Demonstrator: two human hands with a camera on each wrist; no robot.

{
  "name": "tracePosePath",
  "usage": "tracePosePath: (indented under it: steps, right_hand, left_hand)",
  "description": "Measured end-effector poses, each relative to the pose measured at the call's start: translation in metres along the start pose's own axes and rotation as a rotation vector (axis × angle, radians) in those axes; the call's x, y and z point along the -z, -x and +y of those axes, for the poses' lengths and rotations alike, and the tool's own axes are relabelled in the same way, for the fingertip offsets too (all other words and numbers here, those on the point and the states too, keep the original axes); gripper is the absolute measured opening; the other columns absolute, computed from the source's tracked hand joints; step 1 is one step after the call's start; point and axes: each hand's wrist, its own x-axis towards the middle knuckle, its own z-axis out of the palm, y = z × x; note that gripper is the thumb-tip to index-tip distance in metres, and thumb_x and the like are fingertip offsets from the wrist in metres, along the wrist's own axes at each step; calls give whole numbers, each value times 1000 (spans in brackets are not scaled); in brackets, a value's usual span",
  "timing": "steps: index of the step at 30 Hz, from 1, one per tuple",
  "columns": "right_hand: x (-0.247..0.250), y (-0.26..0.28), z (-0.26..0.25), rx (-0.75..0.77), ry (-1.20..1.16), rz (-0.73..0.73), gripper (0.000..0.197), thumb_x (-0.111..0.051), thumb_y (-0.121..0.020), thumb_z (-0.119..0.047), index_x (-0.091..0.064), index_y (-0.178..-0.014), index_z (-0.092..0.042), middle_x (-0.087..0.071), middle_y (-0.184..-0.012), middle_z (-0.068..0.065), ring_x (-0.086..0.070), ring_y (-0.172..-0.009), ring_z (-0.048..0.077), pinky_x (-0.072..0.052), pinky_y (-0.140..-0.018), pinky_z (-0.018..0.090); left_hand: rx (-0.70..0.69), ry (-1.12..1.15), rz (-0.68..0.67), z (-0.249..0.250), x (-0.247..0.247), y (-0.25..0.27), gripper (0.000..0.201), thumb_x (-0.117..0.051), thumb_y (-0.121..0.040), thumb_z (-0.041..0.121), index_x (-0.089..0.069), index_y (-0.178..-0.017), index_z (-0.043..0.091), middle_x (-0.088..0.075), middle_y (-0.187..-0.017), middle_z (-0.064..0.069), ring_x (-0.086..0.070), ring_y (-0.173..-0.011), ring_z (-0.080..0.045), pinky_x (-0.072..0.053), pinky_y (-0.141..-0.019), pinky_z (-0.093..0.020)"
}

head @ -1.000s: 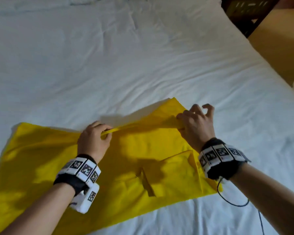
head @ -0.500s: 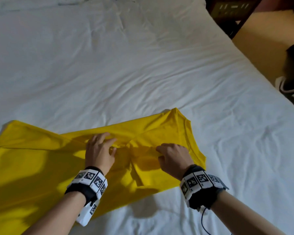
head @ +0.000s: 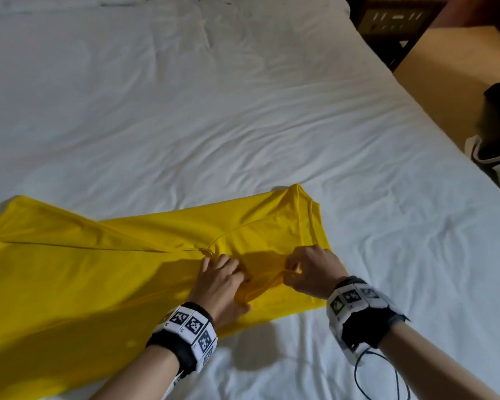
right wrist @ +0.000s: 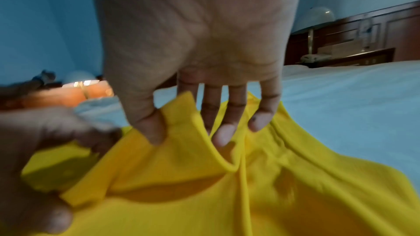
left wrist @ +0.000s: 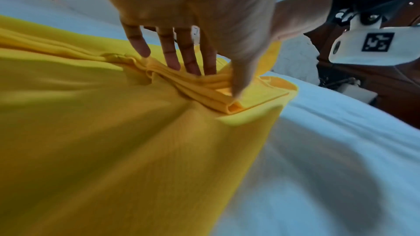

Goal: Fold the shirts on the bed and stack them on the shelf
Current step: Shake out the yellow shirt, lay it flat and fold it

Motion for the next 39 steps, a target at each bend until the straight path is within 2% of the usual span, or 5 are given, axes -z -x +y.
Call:
tracePosePath:
  steps: [7, 13, 24, 30, 39]
  right_hand:
    - [49, -72, 12, -20, -709, 181, 43, -74, -78, -47, -71, -95, -8, -68, -86, 11, -55, -83, 14, -47, -69, 39]
    - [17, -101, 16, -276, -851, 169, 15, -74, -82, -34, -69, -93, -24, -60, -75, -7, -55, -78, 14, -40, -59, 19]
    - [-6, -84, 12, -181, -696, 417, 46, -64, -84, -7, -54, -129, -16, -63, -119, 8, -59, -103, 22, -51, -87, 35]
    - [-39, -66, -51, 243, -150, 372, 62, -32, -97, -43, -16, -154, -27, -3, -163, -8, 9, -149, 17, 6, -118, 54]
    - [-79, -74, -60, 154, -14, 210, 79, 3, -85, -72, 16, -150, -30, 31, -156, -7, 33, -142, 17, 22, -110, 61]
  left_hand:
    - [629, 1042, 406, -9, 43, -38, 39, -67, -70, 42, -70, -91, 9, -65, -80, -9, -55, -78, -28, -38, -66, -24]
    - [954, 1133, 361, -27, 40, -63, 43, -68, -82, 55, -70, -87, 13, -61, -81, -6, -53, -75, -21, -40, -68, -29]
    - [834, 1012, 514, -23, 16, -48, 31, -72, -86, 14, -66, -116, 6, -69, -112, -12, -64, -93, -20, -48, -79, -28]
    - [556, 465, 461, -21, 3, -49, 43, -65, -89, 17, -58, -130, 7, -48, -144, -13, -40, -136, -32, -30, -112, -47]
    - [620, 162, 199, -93, 35, -6, 44, -40, -97, 23, -43, -141, 24, -36, -153, 2, -31, -141, -21, -4, -119, -54]
